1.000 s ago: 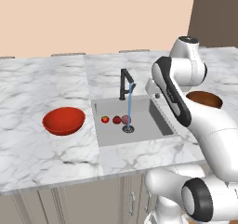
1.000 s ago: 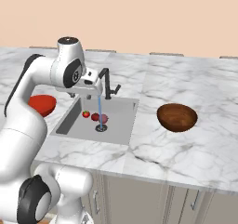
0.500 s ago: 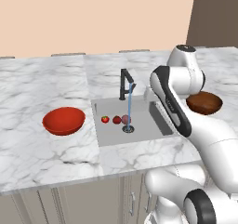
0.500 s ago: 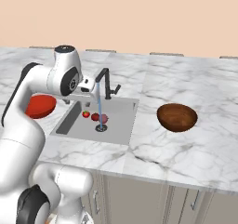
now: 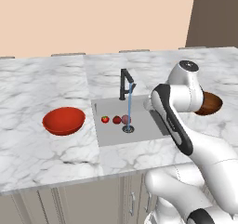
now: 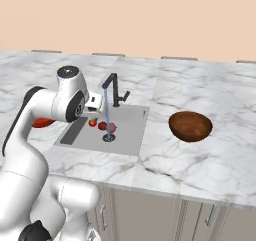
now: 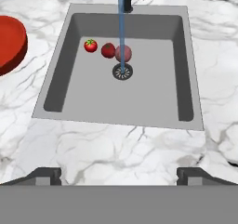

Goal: Pick the tomatos from the sink and place them in one bowl. Place the onion in the other bowl. Then turn off the sink faucet.

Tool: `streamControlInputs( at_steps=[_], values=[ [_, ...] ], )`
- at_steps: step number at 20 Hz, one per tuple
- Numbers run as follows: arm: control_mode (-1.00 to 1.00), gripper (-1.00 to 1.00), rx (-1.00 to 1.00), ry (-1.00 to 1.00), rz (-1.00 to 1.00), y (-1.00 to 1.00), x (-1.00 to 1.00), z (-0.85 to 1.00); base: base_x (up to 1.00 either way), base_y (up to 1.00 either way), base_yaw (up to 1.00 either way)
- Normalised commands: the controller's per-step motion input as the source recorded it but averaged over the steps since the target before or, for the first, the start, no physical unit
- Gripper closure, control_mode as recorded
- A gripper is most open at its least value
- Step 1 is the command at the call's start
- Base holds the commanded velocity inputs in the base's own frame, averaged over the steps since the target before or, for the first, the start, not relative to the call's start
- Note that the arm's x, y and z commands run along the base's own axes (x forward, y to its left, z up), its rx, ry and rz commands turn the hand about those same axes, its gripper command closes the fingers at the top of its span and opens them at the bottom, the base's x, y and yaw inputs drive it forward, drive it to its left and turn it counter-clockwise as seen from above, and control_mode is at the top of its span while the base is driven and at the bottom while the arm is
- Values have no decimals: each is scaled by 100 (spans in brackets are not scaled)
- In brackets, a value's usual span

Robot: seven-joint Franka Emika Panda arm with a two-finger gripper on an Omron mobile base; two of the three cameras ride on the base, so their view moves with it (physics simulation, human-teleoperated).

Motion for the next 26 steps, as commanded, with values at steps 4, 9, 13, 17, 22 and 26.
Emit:
streamControlInputs(
  at_steps=[4, 9, 13, 17, 22, 26],
  values=[
    [-100, -100, 0, -13, 4, 0, 3, -30, 0, 0, 0],
    [-100, -100, 0, -5, 1, 0, 25, -29, 0, 0, 0],
    [-100, -100, 0, -1, 1, 0, 30, -27, 0, 0, 0],
    [-100, -100, 0, 0, 1, 1, 27, -24, 0, 0, 0],
    [-100, -100, 0, 0, 0, 2, 17, -18, 0, 0, 0],
    [-100, -100, 0, 0, 2, 0, 4, -17, 0, 0, 0]
  ],
)
